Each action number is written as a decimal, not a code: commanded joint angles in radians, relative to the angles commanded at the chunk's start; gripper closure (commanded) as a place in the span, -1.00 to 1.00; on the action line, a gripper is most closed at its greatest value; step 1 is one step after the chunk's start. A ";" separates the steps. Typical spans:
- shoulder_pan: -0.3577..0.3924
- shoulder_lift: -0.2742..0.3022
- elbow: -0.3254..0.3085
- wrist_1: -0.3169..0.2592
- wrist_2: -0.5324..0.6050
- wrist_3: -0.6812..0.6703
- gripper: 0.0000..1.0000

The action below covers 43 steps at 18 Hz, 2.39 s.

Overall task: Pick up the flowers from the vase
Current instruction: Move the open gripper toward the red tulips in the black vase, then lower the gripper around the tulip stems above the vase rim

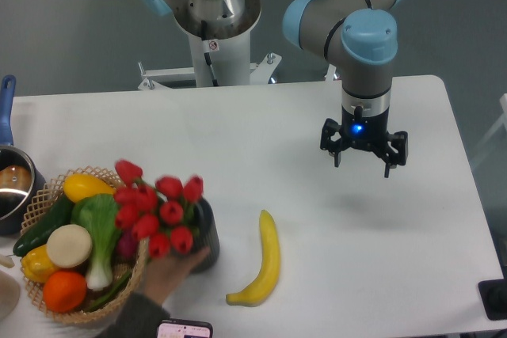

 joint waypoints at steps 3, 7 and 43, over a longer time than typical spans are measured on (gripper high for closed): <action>0.000 0.002 -0.002 0.000 -0.002 -0.005 -1.00; -0.003 0.009 -0.021 0.003 -0.009 -0.018 -1.00; -0.282 -0.018 0.041 0.066 -0.738 -0.138 -1.00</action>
